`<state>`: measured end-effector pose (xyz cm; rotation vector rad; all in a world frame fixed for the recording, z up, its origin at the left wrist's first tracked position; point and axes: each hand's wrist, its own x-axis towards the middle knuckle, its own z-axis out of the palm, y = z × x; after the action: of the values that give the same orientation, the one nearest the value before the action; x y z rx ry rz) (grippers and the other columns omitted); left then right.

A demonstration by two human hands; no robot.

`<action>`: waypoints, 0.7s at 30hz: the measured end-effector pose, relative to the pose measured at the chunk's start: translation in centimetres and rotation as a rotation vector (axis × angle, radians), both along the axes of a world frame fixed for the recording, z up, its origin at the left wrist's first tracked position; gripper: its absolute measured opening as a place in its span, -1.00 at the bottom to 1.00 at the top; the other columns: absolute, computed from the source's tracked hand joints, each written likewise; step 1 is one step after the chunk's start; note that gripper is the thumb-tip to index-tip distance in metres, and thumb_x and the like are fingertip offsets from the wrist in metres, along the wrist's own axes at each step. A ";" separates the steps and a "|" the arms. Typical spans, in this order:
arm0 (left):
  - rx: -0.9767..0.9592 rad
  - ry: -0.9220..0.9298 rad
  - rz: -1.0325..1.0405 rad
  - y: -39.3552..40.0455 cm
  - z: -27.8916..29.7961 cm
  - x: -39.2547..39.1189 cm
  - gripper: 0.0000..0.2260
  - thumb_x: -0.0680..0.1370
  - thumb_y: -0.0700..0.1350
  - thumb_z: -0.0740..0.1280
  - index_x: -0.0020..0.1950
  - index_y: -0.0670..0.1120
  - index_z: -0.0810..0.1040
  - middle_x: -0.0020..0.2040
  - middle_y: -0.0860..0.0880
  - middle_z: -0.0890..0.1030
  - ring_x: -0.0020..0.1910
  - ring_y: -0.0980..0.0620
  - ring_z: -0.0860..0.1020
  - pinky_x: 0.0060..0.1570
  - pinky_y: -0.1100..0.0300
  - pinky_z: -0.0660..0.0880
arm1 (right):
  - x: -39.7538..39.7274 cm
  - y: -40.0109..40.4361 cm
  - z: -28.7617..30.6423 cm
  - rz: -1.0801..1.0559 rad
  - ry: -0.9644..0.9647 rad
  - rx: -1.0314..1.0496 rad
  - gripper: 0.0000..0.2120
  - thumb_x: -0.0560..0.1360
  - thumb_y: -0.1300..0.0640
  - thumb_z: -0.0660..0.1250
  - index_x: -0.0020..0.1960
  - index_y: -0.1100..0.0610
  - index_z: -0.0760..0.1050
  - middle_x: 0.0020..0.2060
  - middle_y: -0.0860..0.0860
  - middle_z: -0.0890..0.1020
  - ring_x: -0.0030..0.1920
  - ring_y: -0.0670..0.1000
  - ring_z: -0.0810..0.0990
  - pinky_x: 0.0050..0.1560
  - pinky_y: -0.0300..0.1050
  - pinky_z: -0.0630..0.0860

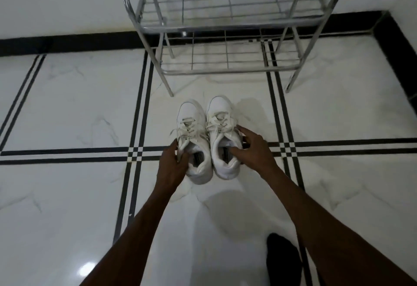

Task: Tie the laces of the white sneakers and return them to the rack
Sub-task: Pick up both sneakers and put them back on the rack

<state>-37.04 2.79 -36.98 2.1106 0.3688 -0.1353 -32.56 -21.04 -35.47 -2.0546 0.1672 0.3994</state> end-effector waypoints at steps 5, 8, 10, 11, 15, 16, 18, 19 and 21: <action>-0.018 0.000 -0.024 -1.5 11.1 1.9 -0.64 0.49 -0.08 0.23 0.25 -0.04 0.59 -0.01 -0.08 0.67 -0.05 -0.08 0.63 -0.06 -0.03 0.59 | 1.1 -2.3 10.6 -0.013 0.049 0.059 -0.23 0.25 -0.04 0.46 0.45 -0.17 0.38 0.14 -0.04 0.68 0.07 -0.04 0.68 -0.01 0.13 0.68; -0.018 0.052 -0.038 -2.4 19.2 3.1 -0.60 0.49 -0.03 0.23 0.30 0.00 0.57 0.07 -0.06 0.68 0.02 -0.06 0.65 0.04 -0.11 0.62 | 1.4 -3.6 18.6 -0.041 0.057 0.067 -0.25 0.29 0.00 0.47 0.47 -0.12 0.37 0.15 -0.02 0.68 0.08 -0.04 0.67 -0.02 0.12 0.68; -0.020 0.054 -0.047 -3.0 23.2 3.5 -0.59 0.50 -0.02 0.22 0.33 -0.01 0.56 0.10 -0.06 0.68 0.04 -0.05 0.65 0.06 -0.11 0.62 | 1.6 -4.2 22.3 -0.043 0.050 0.078 -0.26 0.33 0.03 0.49 0.48 -0.10 0.37 0.14 -0.05 0.67 0.05 -0.10 0.66 0.00 0.07 0.68; -0.014 0.051 -0.048 -3.3 25.6 4.2 -0.58 0.51 -0.02 0.23 0.36 -0.01 0.55 0.12 -0.05 0.67 0.05 -0.03 0.65 0.07 -0.09 0.62 | 2.2 -4.6 24.6 -0.047 0.053 0.082 -0.28 0.36 0.08 0.50 0.48 -0.08 0.37 0.14 -0.06 0.65 0.03 -0.16 0.64 -0.01 0.00 0.68; 0.001 0.039 -0.036 -4.2 33.0 7.1 -0.59 0.60 -0.13 0.29 0.46 -0.01 0.51 0.21 -0.06 0.64 0.08 -0.03 0.64 0.05 0.06 0.62 | 5.1 -5.6 31.8 -0.030 0.050 0.078 -0.33 0.43 0.20 0.47 0.49 -0.02 0.36 0.10 -0.11 0.60 -0.02 -0.27 0.58 -0.18 -0.56 0.47; 0.005 0.032 -0.034 -4.5 34.5 8.1 -0.58 0.60 -0.12 0.29 0.47 -0.01 0.50 0.21 -0.08 0.64 0.07 -0.04 0.64 0.04 0.06 0.61 | 6.0 -5.8 33.2 -0.027 0.048 0.068 -0.34 0.43 0.19 0.47 0.49 -0.01 0.36 0.11 -0.11 0.60 0.02 -0.20 0.60 -0.20 -0.61 0.42; 0.010 0.018 -0.034 -4.8 36.4 10.4 -0.54 0.57 -0.06 0.28 0.49 -0.03 0.48 0.21 -0.11 0.63 0.07 -0.07 0.63 0.06 0.01 0.60 | 8.4 -6.0 35.3 -0.025 0.037 0.051 -0.32 0.43 0.15 0.47 0.51 -0.01 0.35 0.21 -0.07 0.61 0.11 -0.15 0.58 -0.19 -0.63 0.40; 0.004 0.013 -0.026 -5.0 37.0 11.7 -0.53 0.57 -0.06 0.28 0.49 -0.04 0.47 0.21 -0.12 0.63 0.08 -0.10 0.63 0.08 -0.02 0.60 | 10.1 -6.1 35.9 -0.015 0.034 0.046 -0.31 0.43 0.12 0.47 0.51 -0.02 0.34 0.26 -0.05 0.60 0.12 -0.15 0.57 -0.17 -0.60 0.41; 0.014 0.004 -0.019 -5.2 37.7 13.9 -0.52 0.57 -0.03 0.27 0.50 -0.06 0.47 0.23 -0.13 0.62 0.10 -0.10 0.63 0.11 -0.07 0.61 | 12.5 -6.1 36.5 -0.006 0.030 0.044 -0.30 0.44 0.11 0.46 0.53 -0.05 0.30 0.33 -0.02 0.56 0.16 -0.16 0.55 -0.10 -0.53 0.41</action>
<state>-23.10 -2.40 0.68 2.1287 0.3528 -0.1486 -20.11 -27.19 1.02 -2.0052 0.1806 0.4268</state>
